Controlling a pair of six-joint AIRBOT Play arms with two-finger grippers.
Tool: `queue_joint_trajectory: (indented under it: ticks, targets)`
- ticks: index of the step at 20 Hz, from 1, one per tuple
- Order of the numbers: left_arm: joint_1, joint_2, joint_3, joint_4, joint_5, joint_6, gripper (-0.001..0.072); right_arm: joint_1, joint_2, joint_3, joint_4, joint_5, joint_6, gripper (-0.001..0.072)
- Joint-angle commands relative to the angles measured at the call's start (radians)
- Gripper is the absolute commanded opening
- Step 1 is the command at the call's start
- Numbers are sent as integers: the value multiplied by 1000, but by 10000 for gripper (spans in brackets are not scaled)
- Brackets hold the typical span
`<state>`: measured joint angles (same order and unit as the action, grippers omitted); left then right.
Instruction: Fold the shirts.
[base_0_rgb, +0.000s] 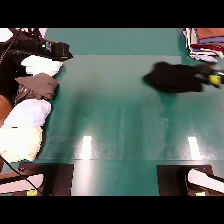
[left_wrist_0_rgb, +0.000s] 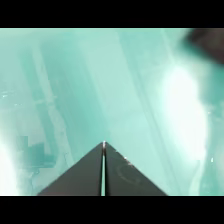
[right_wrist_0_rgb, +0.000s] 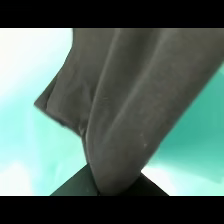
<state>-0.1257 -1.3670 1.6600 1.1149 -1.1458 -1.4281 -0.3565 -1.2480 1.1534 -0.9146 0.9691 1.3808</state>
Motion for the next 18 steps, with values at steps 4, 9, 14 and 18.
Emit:
queue_joint_trajectory:
  ticks: [4,9,14,18]
  targets:
    - [-2,0,1,0,8,-13,26,-511,198,-264,-32,-31,14,11]
    - [-2,0,1,0,0,-13,26,-621,161,-249,-81,68,-23,12]
    - [-2,0,1,0,-16,-11,27,-626,111,-47,-357,228,-19,525]
    - [-2,0,1,0,-16,-11,27,-620,117,121,-382,263,-9,544]
